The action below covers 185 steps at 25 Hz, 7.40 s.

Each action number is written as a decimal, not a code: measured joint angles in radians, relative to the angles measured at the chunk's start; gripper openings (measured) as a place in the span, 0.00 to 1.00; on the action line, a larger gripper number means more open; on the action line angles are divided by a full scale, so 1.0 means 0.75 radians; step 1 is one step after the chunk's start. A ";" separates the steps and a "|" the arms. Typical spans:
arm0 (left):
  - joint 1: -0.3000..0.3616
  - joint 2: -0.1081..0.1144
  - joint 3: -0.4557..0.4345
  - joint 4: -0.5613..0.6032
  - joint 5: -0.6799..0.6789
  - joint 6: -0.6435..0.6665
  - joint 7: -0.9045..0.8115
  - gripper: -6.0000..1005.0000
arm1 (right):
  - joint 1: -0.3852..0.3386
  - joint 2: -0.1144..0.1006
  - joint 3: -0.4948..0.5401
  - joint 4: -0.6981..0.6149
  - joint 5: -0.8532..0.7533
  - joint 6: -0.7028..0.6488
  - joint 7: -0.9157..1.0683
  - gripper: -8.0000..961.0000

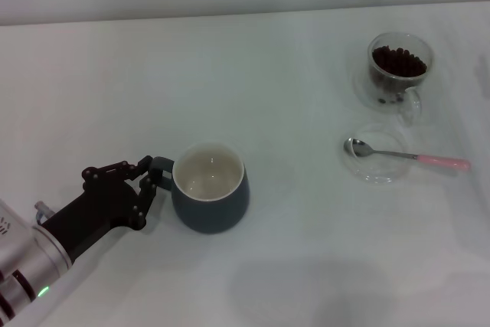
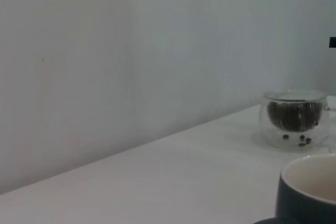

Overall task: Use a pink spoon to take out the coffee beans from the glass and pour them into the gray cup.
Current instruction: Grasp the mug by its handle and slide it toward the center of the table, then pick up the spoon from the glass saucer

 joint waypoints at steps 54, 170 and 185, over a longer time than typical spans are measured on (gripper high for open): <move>0.018 -0.005 -0.002 -0.106 0.048 0.054 0.000 0.25 | -0.017 -0.005 0.000 -0.031 0.006 0.010 0.029 0.86; 0.125 0.004 -0.004 -0.038 -0.953 -0.122 -0.004 0.89 | -0.362 -0.019 -0.784 -0.131 -0.334 0.325 1.430 0.25; 0.112 0.000 -0.004 -0.050 -0.952 -0.122 -0.008 0.89 | -0.402 -0.025 -0.829 -0.148 -0.404 0.344 1.445 0.71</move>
